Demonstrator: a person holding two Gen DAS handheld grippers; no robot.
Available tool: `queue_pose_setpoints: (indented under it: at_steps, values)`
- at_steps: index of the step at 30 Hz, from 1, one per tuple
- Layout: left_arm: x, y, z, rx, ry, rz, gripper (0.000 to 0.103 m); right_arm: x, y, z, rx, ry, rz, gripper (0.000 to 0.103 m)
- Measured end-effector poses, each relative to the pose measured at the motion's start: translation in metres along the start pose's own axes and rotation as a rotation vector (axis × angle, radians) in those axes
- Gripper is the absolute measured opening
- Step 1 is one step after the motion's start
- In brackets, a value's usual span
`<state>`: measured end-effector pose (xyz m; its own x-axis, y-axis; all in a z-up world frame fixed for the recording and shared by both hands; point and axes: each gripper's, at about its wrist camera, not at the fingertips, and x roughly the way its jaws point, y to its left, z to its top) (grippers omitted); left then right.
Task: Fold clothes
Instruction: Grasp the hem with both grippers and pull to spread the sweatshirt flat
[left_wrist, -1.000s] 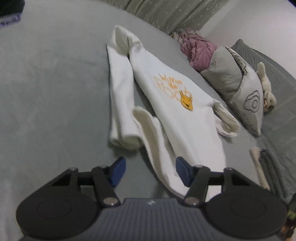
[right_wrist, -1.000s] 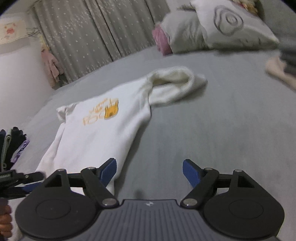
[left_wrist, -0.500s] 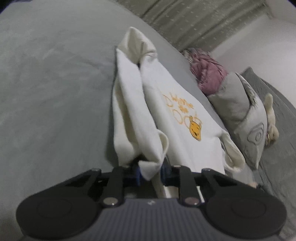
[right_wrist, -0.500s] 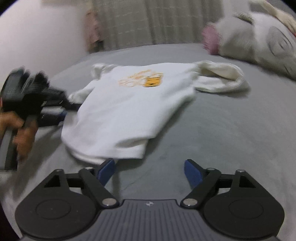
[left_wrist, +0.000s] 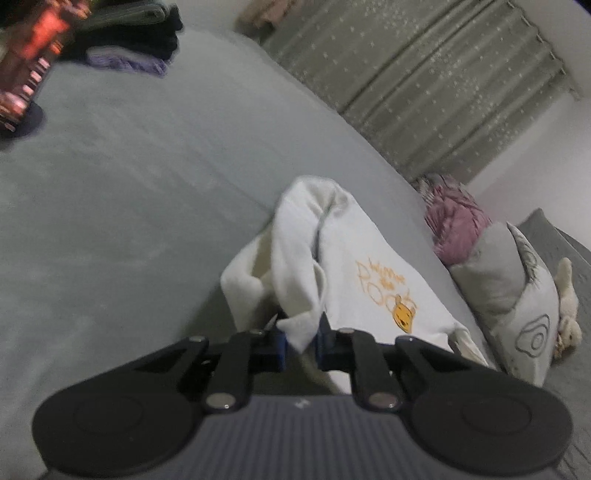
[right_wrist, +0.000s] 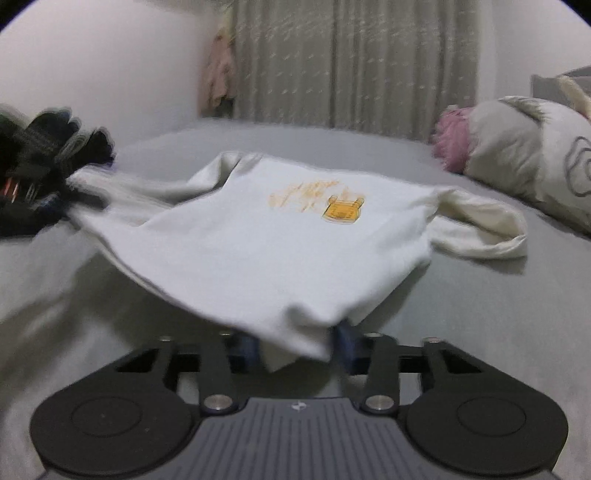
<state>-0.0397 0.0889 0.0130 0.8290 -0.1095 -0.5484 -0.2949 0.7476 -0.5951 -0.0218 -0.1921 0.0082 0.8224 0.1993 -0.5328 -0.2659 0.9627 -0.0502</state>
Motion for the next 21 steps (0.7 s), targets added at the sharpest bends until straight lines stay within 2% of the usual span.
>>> queue_pose_setpoints:
  at_steps: [2,4,7,10,12,13,14,16,18,20,21]
  values:
    - [-0.013,-0.007,0.000,0.053,-0.020,-0.013,0.012,-0.010,-0.002,0.016,-0.013,-0.026,-0.054,0.010]
    - [-0.023,-0.012,-0.002,0.101,-0.023,-0.022,0.012,-0.028,-0.001,0.030,-0.065,-0.063,-0.076,0.008]
    - [-0.025,-0.010,-0.003,0.123,0.045,-0.015,0.012,-0.054,-0.001,0.046,-0.163,-0.113,-0.087,0.008]
    - [-0.019,-0.001,-0.007,0.147,0.107,0.026,0.014,-0.070,-0.009,0.050,-0.228,-0.125,-0.055,0.008]
    - [-0.012,0.005,-0.006,0.158,0.154,0.045,0.019,-0.073,-0.020,0.043,-0.249,-0.060,0.052,0.008]
    - [-0.006,0.010,-0.007,0.166,0.200,0.057,0.022,-0.071,-0.026,0.039,-0.242,-0.006,0.120,0.008]
    - [0.001,0.014,-0.008,0.178,0.249,0.065,0.035,-0.069,-0.031,0.034,-0.233,0.049,0.188,0.008]
    - [0.006,0.027,-0.011,0.182,0.319,0.062,0.049,-0.068,-0.038,0.024,-0.226,0.138,0.271,0.009]
    - [0.008,0.034,-0.007,0.192,0.372,0.034,0.055,-0.067,-0.044,0.020,-0.209,0.173,0.294,0.014]
    - [0.007,0.036,0.000,0.214,0.398,-0.004,0.067,-0.066,-0.063,0.018,-0.118,0.191,0.321,0.025]
    - [0.005,0.036,0.004,0.223,0.390,-0.020,0.069,-0.065,-0.072,0.018,-0.060,0.198,0.327,0.028]
